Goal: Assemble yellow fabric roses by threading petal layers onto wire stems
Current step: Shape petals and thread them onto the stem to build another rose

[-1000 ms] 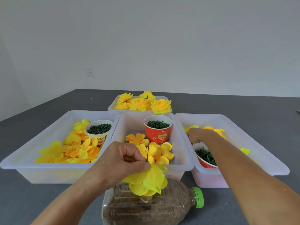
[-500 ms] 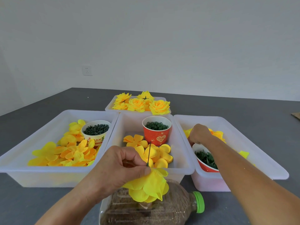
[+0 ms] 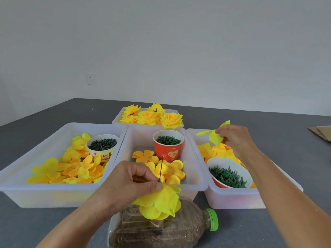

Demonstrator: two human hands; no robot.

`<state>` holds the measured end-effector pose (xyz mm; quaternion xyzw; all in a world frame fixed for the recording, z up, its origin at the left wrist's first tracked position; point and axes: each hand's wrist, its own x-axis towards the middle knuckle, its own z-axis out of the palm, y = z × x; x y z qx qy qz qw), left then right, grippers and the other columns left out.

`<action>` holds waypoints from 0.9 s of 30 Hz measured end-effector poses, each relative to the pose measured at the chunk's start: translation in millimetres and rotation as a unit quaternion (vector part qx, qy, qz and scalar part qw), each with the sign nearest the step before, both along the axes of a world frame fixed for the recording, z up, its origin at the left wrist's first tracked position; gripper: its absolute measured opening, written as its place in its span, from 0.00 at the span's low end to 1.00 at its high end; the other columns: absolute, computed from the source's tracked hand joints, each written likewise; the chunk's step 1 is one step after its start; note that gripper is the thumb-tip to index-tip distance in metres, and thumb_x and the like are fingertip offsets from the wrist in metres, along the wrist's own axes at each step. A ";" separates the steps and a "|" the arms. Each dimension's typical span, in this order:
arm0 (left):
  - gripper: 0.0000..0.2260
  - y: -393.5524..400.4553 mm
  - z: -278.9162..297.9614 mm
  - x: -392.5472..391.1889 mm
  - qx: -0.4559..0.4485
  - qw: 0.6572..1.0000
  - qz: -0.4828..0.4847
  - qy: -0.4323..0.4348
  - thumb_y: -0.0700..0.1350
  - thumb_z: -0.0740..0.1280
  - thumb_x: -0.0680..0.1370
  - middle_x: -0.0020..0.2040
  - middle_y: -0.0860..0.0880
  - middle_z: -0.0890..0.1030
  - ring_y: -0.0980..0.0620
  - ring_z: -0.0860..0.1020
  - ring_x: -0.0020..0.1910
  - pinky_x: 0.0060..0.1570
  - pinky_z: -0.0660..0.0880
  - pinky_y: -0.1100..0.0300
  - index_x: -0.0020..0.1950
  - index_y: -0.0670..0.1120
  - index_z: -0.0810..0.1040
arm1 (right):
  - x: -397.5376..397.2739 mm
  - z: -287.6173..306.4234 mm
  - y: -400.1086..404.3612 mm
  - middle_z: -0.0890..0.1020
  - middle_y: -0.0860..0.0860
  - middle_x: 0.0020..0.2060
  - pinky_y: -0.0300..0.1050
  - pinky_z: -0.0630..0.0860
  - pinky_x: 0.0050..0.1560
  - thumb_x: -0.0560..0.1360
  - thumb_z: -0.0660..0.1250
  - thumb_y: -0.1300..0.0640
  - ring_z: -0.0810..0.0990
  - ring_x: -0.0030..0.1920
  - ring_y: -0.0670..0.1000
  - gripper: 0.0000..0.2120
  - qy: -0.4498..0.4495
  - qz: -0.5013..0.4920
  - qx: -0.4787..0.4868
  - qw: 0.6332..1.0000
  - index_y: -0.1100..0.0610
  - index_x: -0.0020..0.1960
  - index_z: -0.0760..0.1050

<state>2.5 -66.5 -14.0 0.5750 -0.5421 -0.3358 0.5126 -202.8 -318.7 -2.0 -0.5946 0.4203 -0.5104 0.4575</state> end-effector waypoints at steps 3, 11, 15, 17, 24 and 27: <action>0.03 0.7 0.0 0.7 0.000 1.000 -0.013 0.007 0.37 0.75 0.67 0.32 0.49 0.80 0.57 0.77 0.32 0.33 0.72 0.67 0.33 0.40 0.83 | -3.6 6.5 17.6 0.79 0.54 0.28 0.39 0.78 0.32 0.71 0.59 0.76 0.77 0.31 0.50 0.17 -0.090 0.064 -0.026 0.994 0.60 0.32 0.79; 0.09 8.3 6.4 18.4 0.030 0.995 -0.086 0.031 0.41 0.73 0.65 0.44 0.44 0.84 0.51 0.81 0.43 0.44 0.76 0.65 0.43 0.42 0.85 | 12.6 17.2 63.6 0.80 0.49 0.29 0.42 0.80 0.42 0.71 0.57 0.77 0.79 0.33 0.47 0.24 -0.142 0.228 -0.095 0.959 0.55 0.30 0.81; 0.11 12.2 20.1 29.4 0.011 0.996 -0.081 0.041 0.44 0.75 0.68 0.50 0.45 0.84 0.50 0.81 0.53 0.53 0.77 0.61 0.48 0.45 0.84 | 25.6 24.5 84.9 0.80 0.48 0.31 0.44 0.74 0.45 0.67 0.63 0.72 0.76 0.39 0.52 0.17 -0.098 0.252 -0.143 0.952 0.53 0.31 0.82; 0.11 6.0 30.8 30.4 -0.022 0.998 -0.008 0.050 0.50 0.73 0.69 0.48 0.45 0.84 0.49 0.82 0.50 0.51 0.77 0.61 0.46 0.45 0.85 | 32.4 30.6 96.4 0.82 0.45 0.32 0.38 0.76 0.43 0.65 0.63 0.70 0.79 0.38 0.45 0.16 -0.078 0.276 -0.171 0.942 0.52 0.32 0.82; 0.30 -19.0 61.8 12.7 0.047 0.990 0.014 0.129 0.59 0.72 0.60 0.49 0.39 0.83 0.47 0.80 0.46 0.46 0.79 0.56 0.51 0.37 0.80 | 60.7 35.8 123.2 0.79 0.49 0.35 0.40 0.75 0.41 0.64 0.63 0.70 0.77 0.40 0.47 0.15 0.006 0.337 -0.237 0.911 0.52 0.32 0.82; 0.17 -23.8 59.2 10.7 0.027 0.984 0.030 0.174 0.46 0.74 0.59 0.41 0.46 0.84 0.50 0.81 0.40 0.47 0.78 0.54 0.46 0.42 0.83 | 68.5 29.9 126.7 0.81 0.50 0.33 0.46 0.76 0.42 0.64 0.64 0.68 0.78 0.39 0.50 0.14 0.008 0.304 -0.231 0.924 0.50 0.32 0.82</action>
